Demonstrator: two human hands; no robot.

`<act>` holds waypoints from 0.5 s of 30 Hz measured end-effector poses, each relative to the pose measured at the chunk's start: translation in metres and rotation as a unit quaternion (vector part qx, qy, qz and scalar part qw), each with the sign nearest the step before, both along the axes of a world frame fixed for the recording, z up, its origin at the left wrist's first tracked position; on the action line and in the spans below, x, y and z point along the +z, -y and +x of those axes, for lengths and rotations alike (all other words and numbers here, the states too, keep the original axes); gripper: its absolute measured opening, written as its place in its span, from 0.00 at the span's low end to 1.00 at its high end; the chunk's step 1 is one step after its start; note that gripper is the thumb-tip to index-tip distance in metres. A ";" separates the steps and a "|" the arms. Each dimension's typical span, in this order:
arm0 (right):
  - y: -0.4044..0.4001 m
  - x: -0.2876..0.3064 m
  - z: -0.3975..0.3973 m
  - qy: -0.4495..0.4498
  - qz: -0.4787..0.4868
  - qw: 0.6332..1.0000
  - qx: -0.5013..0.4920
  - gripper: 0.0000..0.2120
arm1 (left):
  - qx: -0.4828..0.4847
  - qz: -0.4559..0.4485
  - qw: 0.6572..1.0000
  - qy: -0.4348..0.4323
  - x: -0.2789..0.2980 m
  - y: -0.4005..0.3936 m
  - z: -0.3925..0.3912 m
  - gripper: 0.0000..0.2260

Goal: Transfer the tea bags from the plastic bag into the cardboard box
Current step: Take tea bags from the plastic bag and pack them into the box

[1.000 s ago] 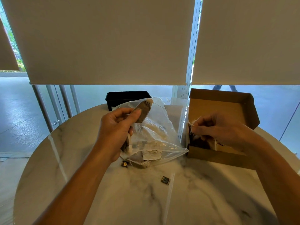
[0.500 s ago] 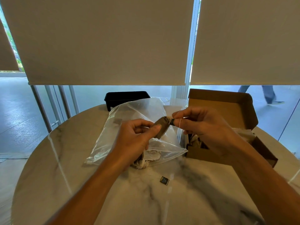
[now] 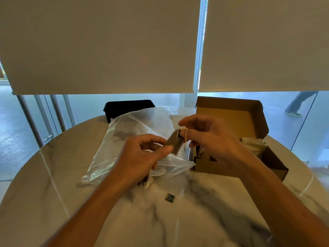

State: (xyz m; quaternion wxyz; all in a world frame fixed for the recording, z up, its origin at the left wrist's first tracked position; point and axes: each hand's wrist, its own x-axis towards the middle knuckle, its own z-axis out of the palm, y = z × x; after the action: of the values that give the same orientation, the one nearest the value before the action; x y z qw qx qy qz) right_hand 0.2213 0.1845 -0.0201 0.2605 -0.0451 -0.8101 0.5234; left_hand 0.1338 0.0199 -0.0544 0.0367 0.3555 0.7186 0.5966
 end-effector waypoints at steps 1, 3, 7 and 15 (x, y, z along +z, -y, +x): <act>-0.005 0.003 0.003 -0.006 0.010 1.000 -0.015 0.09 | 0.002 0.001 1.000 0.000 0.000 0.000 -0.001 0.04; -0.022 0.010 0.011 -0.024 0.031 0.997 -0.063 0.08 | 0.004 0.004 1.000 -0.001 -0.001 0.001 -0.001 0.03; -0.061 0.015 0.022 -0.048 0.071 0.980 -0.177 0.08 | 0.008 0.010 1.000 0.011 0.001 0.001 -0.001 0.02; -0.111 -0.003 0.028 0.050 0.183 0.947 -0.258 0.08 | 0.025 0.015 1.000 0.001 0.003 0.002 0.000 0.02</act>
State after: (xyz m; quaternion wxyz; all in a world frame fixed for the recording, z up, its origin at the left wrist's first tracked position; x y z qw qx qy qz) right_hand 0.2491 0.2959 -0.0233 0.3498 -0.2305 -0.8646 0.2776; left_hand 0.1340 0.0178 -0.0519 0.0169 0.3370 0.7181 0.6087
